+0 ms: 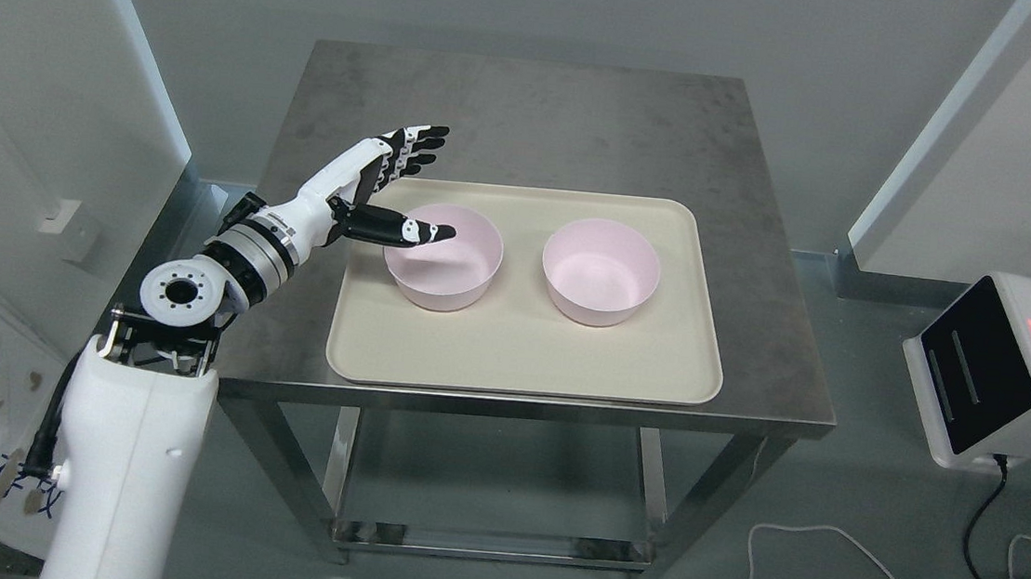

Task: Stack pink IKEA bowls on left shelf middle
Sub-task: 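Reach the left hand over the pink bowl nearer the left hand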

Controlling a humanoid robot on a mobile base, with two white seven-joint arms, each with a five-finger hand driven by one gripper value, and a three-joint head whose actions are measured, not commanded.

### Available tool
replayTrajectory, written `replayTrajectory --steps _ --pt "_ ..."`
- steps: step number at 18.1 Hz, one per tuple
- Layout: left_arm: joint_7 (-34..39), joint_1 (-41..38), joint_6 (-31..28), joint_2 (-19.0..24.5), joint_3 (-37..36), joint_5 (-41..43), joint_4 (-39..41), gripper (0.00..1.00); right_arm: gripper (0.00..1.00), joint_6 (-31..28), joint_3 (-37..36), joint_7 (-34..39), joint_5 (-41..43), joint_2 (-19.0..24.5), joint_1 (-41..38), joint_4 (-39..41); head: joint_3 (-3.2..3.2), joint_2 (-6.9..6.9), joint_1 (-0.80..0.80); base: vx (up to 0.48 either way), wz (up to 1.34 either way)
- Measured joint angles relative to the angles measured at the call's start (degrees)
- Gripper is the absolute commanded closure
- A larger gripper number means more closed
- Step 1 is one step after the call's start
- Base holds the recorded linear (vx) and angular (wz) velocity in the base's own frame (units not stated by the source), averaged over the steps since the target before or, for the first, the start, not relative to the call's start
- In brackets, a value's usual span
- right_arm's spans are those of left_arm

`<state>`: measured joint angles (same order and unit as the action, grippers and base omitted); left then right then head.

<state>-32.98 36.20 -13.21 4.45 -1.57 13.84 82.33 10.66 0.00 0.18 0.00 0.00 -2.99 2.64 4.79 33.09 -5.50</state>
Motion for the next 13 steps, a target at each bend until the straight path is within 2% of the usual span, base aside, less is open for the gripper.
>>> replayTrajectory --steps 6,9,13 --pt "-3.0 2.2 -0.2 1.3 -3.2 6.0 -3.1 0.4 0.0 0.0 0.0 -0.3 0.0 0.0 0.0 0.0 0.0 0.0 0.0 0.0 0.0" --pt "-3.4 2.7 0.0 1.9 -4.1 7.6 -4.2 0.41 0.0 0.0 0.0 -0.4 0.0 0.0 0.0 0.0 0.0 0.0 0.0 0.0 0.0" --pt "-3.3 3.8 1.9 2.3 -5.2 10.4 -5.8 0.5 0.0 0.0 0.0 -0.1 0.0 0.0 0.0 0.0 0.0 0.0 0.0 0.0 0.0"
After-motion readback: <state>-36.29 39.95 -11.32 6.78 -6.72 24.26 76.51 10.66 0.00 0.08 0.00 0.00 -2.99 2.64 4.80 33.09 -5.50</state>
